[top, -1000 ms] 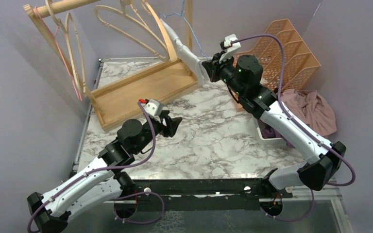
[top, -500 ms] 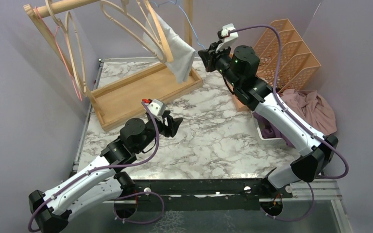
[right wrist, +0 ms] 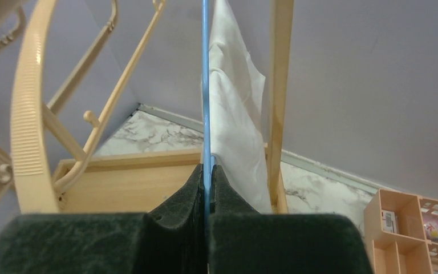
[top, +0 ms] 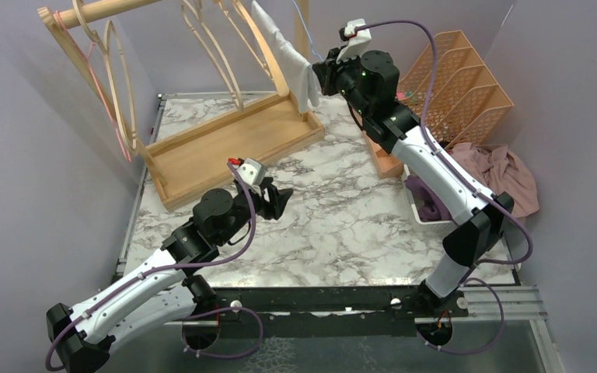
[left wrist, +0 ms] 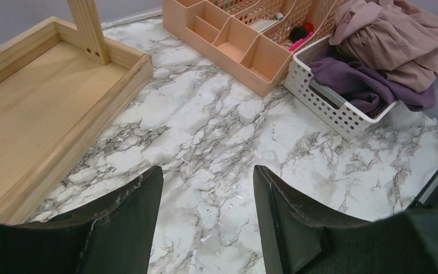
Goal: Place the skirt on the hanger
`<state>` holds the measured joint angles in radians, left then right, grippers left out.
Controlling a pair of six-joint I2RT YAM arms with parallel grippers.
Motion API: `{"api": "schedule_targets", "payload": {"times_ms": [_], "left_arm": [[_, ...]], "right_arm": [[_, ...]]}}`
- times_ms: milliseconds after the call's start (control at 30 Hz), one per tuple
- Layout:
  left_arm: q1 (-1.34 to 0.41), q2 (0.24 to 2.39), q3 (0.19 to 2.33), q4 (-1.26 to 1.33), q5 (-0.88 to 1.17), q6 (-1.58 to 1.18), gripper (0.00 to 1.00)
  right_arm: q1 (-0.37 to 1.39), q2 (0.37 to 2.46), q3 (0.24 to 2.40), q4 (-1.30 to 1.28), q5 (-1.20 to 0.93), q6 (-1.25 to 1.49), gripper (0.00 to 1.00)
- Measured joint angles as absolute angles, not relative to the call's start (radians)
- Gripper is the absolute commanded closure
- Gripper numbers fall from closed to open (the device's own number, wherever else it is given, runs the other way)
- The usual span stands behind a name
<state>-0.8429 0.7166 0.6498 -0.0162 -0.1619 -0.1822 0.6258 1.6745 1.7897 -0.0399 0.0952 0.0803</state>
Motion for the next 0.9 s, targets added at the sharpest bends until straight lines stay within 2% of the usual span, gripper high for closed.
{"api": "schedule_targets", "payload": {"times_ms": [133, 200, 300, 367, 500, 567, 633, 900], "left_arm": [[-0.843, 0.726, 0.65, -0.018, -0.162, -0.189, 0.38], [-0.843, 0.73, 0.65, -0.022, -0.162, -0.192, 0.38], [-0.843, 0.734, 0.65, -0.032, -0.163, -0.199, 0.34], [-0.843, 0.735, 0.65, -0.039, -0.166, -0.205, 0.29], [-0.843, 0.735, 0.65, -0.053, -0.181, -0.23, 0.19], [-0.843, 0.735, 0.65, -0.058, -0.19, -0.244, 0.09], [-0.843, 0.74, 0.65, -0.069, -0.193, -0.256, 0.03], [-0.843, 0.821, 0.65, -0.149, -0.186, -0.322, 0.01]], "right_arm": [[0.606, 1.732, 1.816, -0.101, 0.081, 0.107, 0.94], [0.601, 1.751, 1.822, -0.112, 0.079, 0.12, 0.79], [0.597, 1.756, 1.828, -0.125, 0.079, 0.148, 0.47], [0.595, 1.749, 1.828, -0.13, 0.079, 0.162, 0.37], [0.595, 1.705, 1.818, -0.159, 0.081, 0.176, 0.32], [0.595, 1.666, 1.808, -0.181, 0.084, 0.183, 0.31], [0.595, 1.606, 1.782, -0.202, 0.091, 0.192, 0.3], [0.595, 1.325, 1.578, -0.376, 0.273, 0.258, 0.23]]}}
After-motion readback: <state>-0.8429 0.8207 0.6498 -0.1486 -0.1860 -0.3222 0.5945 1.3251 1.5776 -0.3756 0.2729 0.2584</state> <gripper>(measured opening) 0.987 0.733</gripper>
